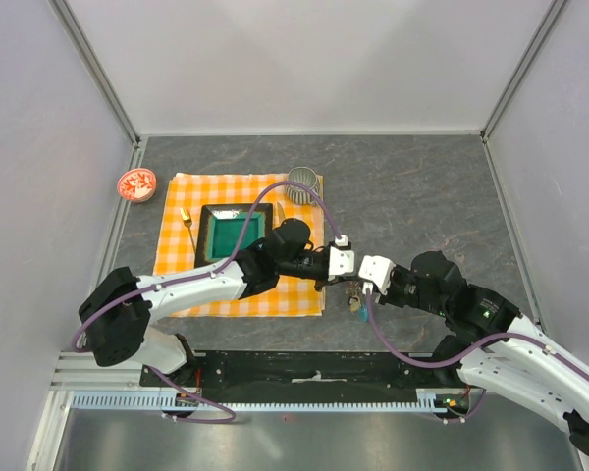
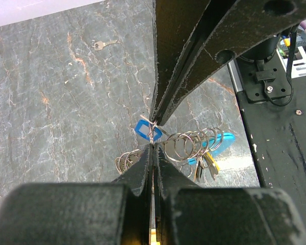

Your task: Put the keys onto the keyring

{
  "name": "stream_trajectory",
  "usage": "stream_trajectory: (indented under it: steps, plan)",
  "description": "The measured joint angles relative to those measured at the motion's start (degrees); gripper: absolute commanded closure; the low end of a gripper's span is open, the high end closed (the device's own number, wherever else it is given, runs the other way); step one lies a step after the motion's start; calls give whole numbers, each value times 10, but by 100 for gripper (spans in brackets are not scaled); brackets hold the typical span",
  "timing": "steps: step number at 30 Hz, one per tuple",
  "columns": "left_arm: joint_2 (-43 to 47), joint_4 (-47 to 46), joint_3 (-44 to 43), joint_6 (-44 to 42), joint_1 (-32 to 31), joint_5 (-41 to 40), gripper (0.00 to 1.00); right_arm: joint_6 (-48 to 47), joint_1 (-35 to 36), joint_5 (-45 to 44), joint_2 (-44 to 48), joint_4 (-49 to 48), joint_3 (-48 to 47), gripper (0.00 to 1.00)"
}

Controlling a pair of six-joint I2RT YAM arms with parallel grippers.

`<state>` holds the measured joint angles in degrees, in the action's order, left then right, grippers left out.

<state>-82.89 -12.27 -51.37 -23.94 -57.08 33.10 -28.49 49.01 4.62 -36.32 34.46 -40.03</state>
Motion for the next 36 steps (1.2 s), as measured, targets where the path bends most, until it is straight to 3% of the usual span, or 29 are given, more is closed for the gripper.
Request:
stream_trajectory:
  steps: [36]
  plan:
    - [-3,15,-12,0,2,15,98,-5,0,5,-16,40,-31,95]
